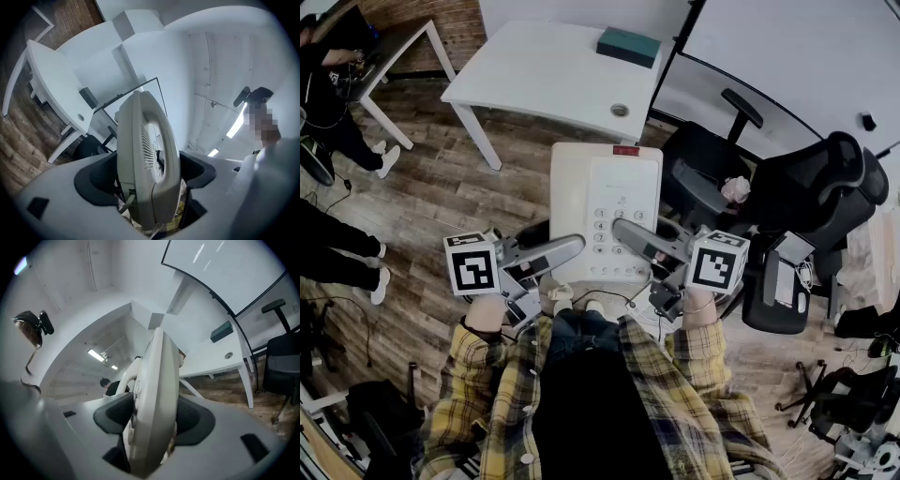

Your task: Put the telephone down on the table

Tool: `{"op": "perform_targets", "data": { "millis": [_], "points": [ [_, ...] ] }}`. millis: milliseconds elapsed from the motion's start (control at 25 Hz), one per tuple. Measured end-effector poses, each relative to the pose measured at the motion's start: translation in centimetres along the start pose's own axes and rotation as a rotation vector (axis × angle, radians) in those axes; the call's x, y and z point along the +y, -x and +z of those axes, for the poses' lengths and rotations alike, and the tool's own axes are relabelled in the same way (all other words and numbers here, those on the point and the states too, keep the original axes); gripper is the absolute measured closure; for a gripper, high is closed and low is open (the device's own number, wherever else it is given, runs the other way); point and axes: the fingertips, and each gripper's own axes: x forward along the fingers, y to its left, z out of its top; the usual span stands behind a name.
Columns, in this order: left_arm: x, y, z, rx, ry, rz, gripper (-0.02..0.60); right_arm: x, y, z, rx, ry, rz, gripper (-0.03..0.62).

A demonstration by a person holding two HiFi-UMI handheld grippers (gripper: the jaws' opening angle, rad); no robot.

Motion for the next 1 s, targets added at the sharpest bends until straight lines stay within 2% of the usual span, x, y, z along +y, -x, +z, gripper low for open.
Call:
{"op": "perform_targets", "data": {
  "millis": [640,1000],
  "points": [
    [0.4,-0.8,-0.5,-0.028,0.012,-0.002,0.193,-0.8,0.5,0.0,0.01,0.011,-0.001,0.339],
    [-0.1,-1.9,-1.5,-0.035,0.002,0.037,0.193,-1.4,1.9,0.0,0.019,0.013,0.035,0.339]
  ]
}}
